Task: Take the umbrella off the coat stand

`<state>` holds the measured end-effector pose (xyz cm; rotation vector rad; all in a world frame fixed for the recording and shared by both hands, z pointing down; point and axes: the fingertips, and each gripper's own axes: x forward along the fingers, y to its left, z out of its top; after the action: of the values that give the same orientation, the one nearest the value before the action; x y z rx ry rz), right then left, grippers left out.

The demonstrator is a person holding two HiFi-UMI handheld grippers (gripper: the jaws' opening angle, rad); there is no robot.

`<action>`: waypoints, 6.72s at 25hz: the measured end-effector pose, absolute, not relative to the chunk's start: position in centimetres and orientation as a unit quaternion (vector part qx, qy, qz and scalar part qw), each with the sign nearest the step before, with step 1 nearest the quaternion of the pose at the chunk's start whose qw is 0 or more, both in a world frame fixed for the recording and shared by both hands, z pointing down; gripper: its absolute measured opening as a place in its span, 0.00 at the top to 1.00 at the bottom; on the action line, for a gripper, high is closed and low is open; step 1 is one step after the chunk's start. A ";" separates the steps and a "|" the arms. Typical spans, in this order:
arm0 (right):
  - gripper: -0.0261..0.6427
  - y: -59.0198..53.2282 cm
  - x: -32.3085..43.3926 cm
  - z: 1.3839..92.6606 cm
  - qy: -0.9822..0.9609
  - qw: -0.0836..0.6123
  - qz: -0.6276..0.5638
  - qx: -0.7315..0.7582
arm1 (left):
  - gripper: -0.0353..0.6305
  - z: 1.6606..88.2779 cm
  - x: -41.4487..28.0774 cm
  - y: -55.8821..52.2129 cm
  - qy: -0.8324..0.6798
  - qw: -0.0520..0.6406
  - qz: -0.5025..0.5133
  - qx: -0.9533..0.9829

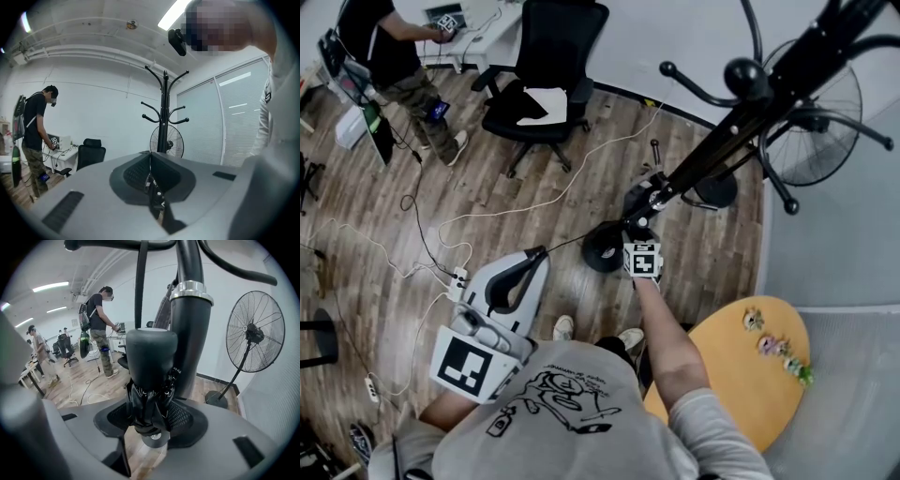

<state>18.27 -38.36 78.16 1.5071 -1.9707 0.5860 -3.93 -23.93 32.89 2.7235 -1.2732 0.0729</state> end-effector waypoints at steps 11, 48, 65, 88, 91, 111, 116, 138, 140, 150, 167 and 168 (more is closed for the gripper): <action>0.65 -38.4 18.0 76.2 -0.749 0.293 0.207 0.557 | 0.93 32.3 -4.1 -22.9 -0.422 0.061 0.020 0.904; 0.66 -35.5 16.2 70.9 -0.761 0.277 0.177 0.559 | 0.93 30.7 -4.9 -19.3 -0.415 0.031 0.001 0.909; 0.66 -33.6 15.2 68.9 -0.770 0.263 0.177 0.554 | 0.93 30.3 -4.8 -17.9 -0.403 0.025 -0.007 0.915; 0.66 -30.1 16.2 63.4 -0.785 0.278 0.159 0.531 | 0.93 30.7 -4.3 -18.7 -0.392 0.030 -0.013 0.920; 0.66 -29.6 16.3 62.1 -0.787 0.285 0.153 0.526 | 0.93 30.8 -4.1 -19.0 -0.387 0.032 -0.012 0.921; 0.66 -25.5 17.1 54.0 -0.789 0.278 0.158 0.526 | 0.93 31.5 -2.8 -20.4 -0.365 0.038 -0.006 0.930; 0.65 -23.8 16.7 52.1 -0.796 0.278 0.147 0.518 | 0.93 31.8 -2.7 -20.0 -0.364 0.037 -0.004 0.931; 0.65 -18.9 14.7 44.6 -0.811 0.292 0.107 0.496 | 0.93 31.8 -2.0 -19.7 -0.355 0.036 -0.001 0.934; 0.65 -18.4 14.5 44.2 -0.811 0.294 0.111 0.494 | 0.93 31.9 -2.0 -19.8 -0.355 0.036 0.001 0.934; 0.65 -17.1 13.9 42.1 -0.815 0.293 0.104 0.488 | 0.93 32.0 -2.1 -20.5 -0.353 0.040 -0.002 0.935; 0.65 -15.6 13.6 42.2 -0.816 0.299 0.110 0.483 | 0.93 32.3 -1.9 -20.6 -0.353 0.044 -0.002 0.934; 0.65 -15.6 13.6 42.2 -0.816 0.298 0.110 0.483 | 0.93 32.3 -1.9 -20.5 -0.353 0.044 -0.001 0.935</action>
<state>13.62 -15.57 42.21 1.2845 -2.1670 0.2927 -1.88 -20.53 32.32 2.8557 -1.0788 -0.0044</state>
